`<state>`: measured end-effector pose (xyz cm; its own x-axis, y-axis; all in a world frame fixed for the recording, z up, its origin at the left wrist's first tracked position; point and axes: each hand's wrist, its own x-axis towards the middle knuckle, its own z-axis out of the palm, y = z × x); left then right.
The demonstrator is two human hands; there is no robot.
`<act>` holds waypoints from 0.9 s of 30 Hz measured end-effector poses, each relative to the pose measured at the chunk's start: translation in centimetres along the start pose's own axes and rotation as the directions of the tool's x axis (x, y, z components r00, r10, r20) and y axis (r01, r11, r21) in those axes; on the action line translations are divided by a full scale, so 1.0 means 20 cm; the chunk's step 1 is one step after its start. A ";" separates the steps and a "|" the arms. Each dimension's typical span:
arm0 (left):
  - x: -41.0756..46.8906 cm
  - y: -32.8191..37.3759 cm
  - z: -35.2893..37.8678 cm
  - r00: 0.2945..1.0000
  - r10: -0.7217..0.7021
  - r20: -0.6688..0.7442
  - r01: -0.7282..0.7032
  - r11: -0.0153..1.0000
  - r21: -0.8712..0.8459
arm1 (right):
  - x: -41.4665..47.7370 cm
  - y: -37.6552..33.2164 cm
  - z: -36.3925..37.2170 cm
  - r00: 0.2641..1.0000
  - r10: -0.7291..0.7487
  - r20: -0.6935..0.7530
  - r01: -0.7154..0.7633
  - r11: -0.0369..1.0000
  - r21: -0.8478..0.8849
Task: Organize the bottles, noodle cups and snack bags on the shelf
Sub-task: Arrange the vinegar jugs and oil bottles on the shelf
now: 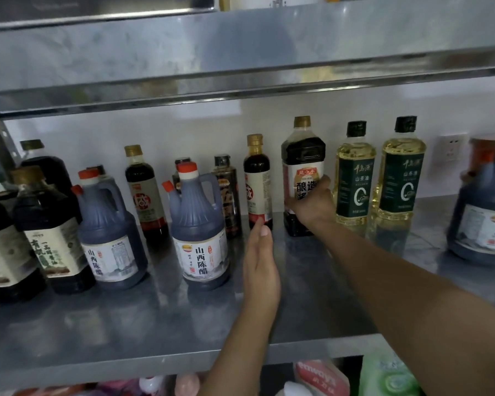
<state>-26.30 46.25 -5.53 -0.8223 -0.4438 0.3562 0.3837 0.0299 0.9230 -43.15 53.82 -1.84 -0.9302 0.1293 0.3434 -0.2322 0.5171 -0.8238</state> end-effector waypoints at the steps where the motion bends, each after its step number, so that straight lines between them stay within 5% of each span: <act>1: 0.00 0.00 0.00 1.000 0.000 0.006 0.000 1.000 0.008 | -0.02 0.00 -0.01 1.000 -0.006 0.002 0.006 1.000 0.002; 10: -0.01 0.03 0.05 0.999 -0.046 0.004 0.046 0.996 -0.071 | -0.38 0.02 -0.27 0.994 -0.100 0.037 0.101 0.995 -0.015; 16: -0.06 0.15 0.17 0.973 -0.003 0.229 0.000 1.000 0.012 | -0.68 0.04 -0.48 0.993 -0.110 0.044 0.111 0.993 -0.036; 20: -0.14 0.12 0.17 0.973 0.047 0.226 -0.062 0.996 0.058 | -0.76 0.07 -0.56 0.980 -0.184 0.081 0.184 0.983 0.004; 23: -0.15 0.13 0.16 0.973 0.070 0.220 -0.082 0.996 0.044 | -0.74 0.13 -0.61 0.937 -0.295 0.188 0.258 0.945 0.200; 27: -0.15 0.12 0.15 0.968 0.093 0.235 -0.107 0.993 0.049 | -0.68 0.22 -0.69 0.868 -0.360 0.341 0.101 0.802 0.589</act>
<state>-24.20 50.24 -3.93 -0.8588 -0.2160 0.4645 0.4484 0.1215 0.8855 -27.62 66.09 -3.96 -0.8208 -0.3630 0.4410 -0.4478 -0.0701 -0.8914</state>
